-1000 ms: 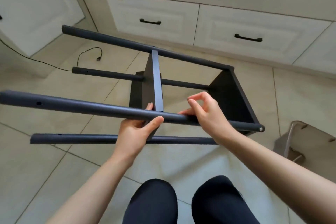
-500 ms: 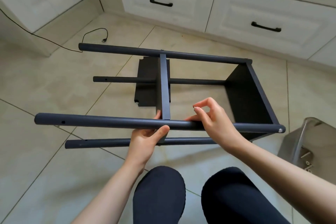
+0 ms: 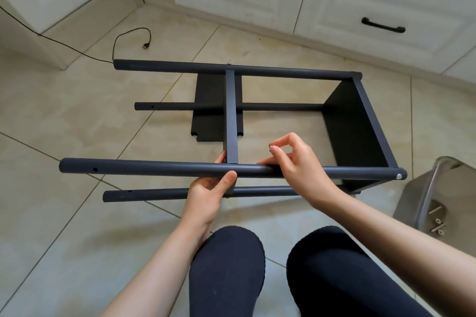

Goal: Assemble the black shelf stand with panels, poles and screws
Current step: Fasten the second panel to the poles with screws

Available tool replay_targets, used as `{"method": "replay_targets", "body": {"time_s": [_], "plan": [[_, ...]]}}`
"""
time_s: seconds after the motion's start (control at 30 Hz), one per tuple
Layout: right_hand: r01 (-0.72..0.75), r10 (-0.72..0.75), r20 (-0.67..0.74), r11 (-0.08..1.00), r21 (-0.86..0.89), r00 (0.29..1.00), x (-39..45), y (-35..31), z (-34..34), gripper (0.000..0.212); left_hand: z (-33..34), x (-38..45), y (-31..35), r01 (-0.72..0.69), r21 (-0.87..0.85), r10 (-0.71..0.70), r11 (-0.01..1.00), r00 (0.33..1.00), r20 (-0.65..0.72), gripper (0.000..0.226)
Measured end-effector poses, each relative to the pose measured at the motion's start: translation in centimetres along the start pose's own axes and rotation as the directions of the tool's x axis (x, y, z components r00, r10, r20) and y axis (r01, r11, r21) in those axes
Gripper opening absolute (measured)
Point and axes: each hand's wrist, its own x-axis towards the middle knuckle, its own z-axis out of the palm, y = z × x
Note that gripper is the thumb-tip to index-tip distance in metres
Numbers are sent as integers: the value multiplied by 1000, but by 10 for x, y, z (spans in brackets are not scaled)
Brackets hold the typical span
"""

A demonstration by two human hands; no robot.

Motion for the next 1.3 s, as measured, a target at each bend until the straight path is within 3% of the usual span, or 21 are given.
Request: {"method": "replay_targets", "body": {"time_s": [0.17,0.33,0.43,0.5,0.57,0.63,0.7,0.8,0.9,0.97,1.03,1.1,1.2,1.3], "plan": [[-34,35,31,999,-18,999,-3,6,6,5,0,-6,-10,50,36,-47,998,996,-76,29],[-32,35,41,998,-60,999,-1,10,9,5,-3,-7,-12,102,68,-97,992,992,-75,28],[-35,38,37,996,-77,999,0,8,7,6,-3,-14,1,168,181,-146,969,981,-127,6],[-41,45,44,996,-85,998,-2,9,8,6,-5,-20,11,202,331,-153,922,974,-170,32],[-54,60,61,995,-89,996,-4,10,10,6,-9,-24,18,253,588,-101,768,955,-279,66],[-63,70,77,994,-94,995,-6,13,12,6,-11,-26,24,281,801,15,529,940,-340,70],[-64,73,90,993,-98,993,-7,15,13,7,-11,-28,28,291,887,92,357,935,-344,72],[-56,66,94,992,-109,993,-7,16,12,7,-16,-20,30,112,979,354,170,920,-166,64],[-51,61,94,993,-106,994,-5,15,10,8,-31,-2,27,-236,972,579,-5,791,195,56],[-57,66,87,992,-111,994,-3,14,9,8,-42,16,28,-403,914,510,-48,777,369,70],[-74,83,75,990,-118,994,-1,14,10,9,-49,34,37,-547,835,341,-55,776,531,91],[-91,100,69,988,-122,993,1,16,11,9,-51,50,42,-645,756,210,-109,728,652,97],[-102,111,60,985,-136,992,3,19,9,10,-47,64,41,-701,710,120,-66,701,703,95],[-126,140,79,979,-159,987,11,18,8,11,-45,70,37,-733,680,169,19,672,721,87]]}}
